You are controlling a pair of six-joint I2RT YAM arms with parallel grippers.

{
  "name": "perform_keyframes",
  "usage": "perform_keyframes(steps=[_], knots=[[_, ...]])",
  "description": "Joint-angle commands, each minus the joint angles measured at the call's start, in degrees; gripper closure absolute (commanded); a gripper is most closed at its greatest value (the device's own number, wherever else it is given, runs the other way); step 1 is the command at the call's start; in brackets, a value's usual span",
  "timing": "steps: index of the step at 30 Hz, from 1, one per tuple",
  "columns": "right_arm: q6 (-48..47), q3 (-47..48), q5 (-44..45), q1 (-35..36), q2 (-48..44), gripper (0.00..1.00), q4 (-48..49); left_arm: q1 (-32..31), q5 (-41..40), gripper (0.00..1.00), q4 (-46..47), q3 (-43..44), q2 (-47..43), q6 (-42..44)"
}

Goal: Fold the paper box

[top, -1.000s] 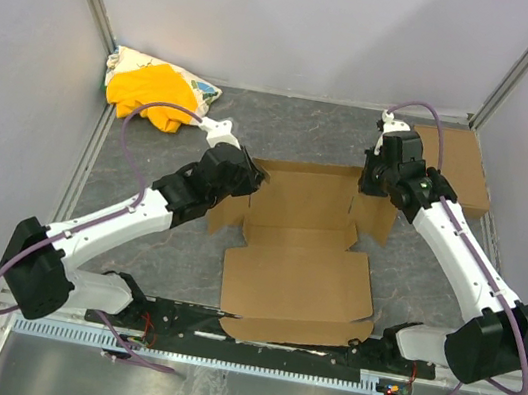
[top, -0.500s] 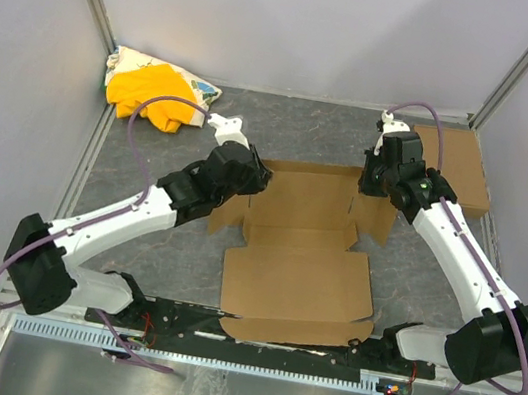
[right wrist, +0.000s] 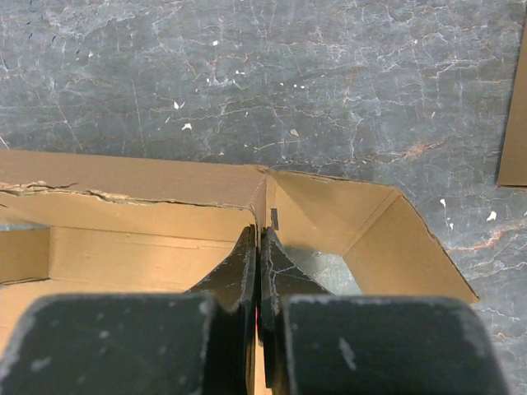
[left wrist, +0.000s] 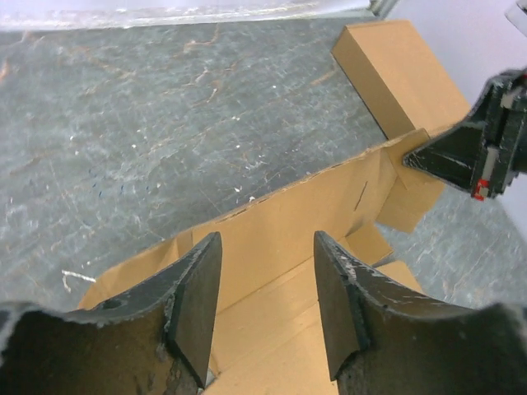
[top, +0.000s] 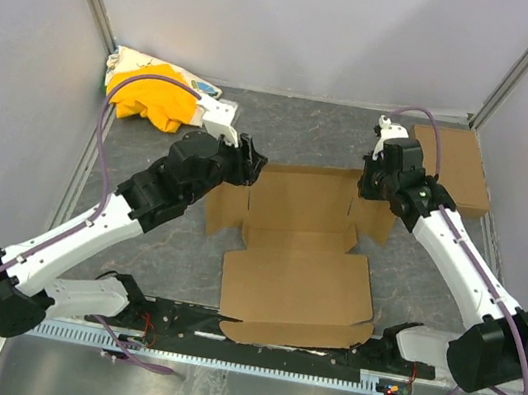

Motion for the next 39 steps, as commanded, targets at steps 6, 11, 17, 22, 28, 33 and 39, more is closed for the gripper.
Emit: perform_keyframes(steps=[6, 11, 17, 22, 28, 33, 39], knots=[[-4.22, -11.28, -3.66, 0.29, -6.89, 0.91, 7.16, -0.31, 17.52, 0.37, 6.51, 2.70, 6.74, 18.78], [-4.57, -16.35, -3.70, 0.27, -9.87, 0.90, 12.39, -2.16, 18.23, 0.38, 7.23, 2.57, 9.28, 22.78], [-4.67, -18.19, -2.79, 0.23, -10.30, 0.90, 13.48, -5.21, 15.75, 0.38, 7.92, 2.21, 11.44, 27.39], [-4.68, -18.94, -3.03, 0.23, -10.34, 0.90, 14.01, -7.05, 12.62, 0.38, 7.97, 1.85, 13.19, 30.95], [-4.94, -18.93, -3.79, 0.27, -10.50, 0.91, 14.01, -10.39, 2.43, 0.38, 9.11, -0.29, 14.32, 37.43], [-5.16, -19.42, -4.81, 0.28, -11.03, 0.91, 14.05, -12.46, -7.38, 0.38, 14.25, -3.19, 14.19, 42.72], [-5.37, -20.54, -5.56, 0.28, -12.51, 0.91, 13.94, -12.89, -9.05, 0.37, 15.41, -5.10, 15.29, 46.39]])
